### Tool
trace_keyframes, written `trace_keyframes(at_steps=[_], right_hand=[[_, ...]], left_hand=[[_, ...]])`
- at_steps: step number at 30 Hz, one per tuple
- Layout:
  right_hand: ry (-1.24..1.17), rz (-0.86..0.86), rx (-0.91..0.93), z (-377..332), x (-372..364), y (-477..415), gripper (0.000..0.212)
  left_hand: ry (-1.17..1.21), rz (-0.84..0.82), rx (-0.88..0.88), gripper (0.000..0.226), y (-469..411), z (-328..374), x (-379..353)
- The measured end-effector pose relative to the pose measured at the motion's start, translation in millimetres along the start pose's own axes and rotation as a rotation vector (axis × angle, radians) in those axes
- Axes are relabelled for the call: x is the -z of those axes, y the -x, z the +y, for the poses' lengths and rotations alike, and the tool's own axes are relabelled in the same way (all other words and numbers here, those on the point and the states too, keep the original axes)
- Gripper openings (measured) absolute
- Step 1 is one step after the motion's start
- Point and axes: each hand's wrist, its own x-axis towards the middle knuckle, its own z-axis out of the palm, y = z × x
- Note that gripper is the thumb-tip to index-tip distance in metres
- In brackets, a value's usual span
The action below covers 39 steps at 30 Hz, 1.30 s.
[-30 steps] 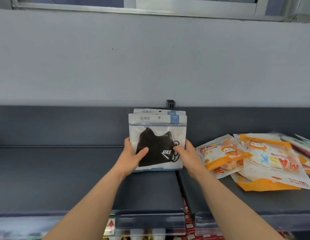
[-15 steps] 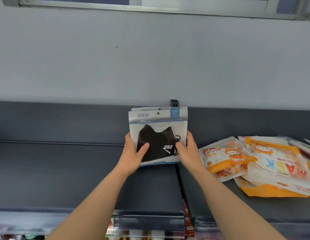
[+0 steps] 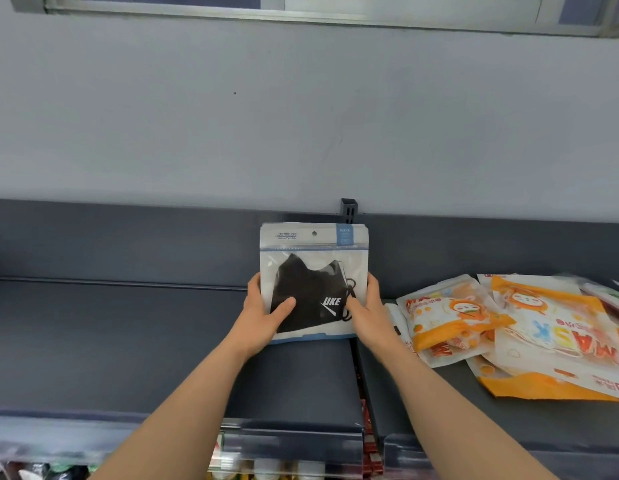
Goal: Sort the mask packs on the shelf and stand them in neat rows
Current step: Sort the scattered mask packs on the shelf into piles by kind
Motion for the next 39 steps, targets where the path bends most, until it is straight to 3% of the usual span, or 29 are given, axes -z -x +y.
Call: trace_keyframes(at_steps=[9, 17, 27, 39], right_hand=[[0.038, 0.053, 0.008, -3, -6, -5, 0.045], [-0.073, -0.046, 0.107, -35, -48, -16, 0.041], [-0.11, -0.129, 0.143, -80, -193, -8, 0.044], [-0.132, -0.056, 0.06, -120, -376, 12, 0.04]], left_hand=[[0.028, 0.071, -0.014, 0.067, -1, 5, -4], [0.029, 0.218, -0.048, 0.061, 7, 7, 40], [0.044, 0.329, -0.007, 0.062, 26, -31, 182], [0.019, 0.242, 0.026, 0.06, 22, -89, 369]])
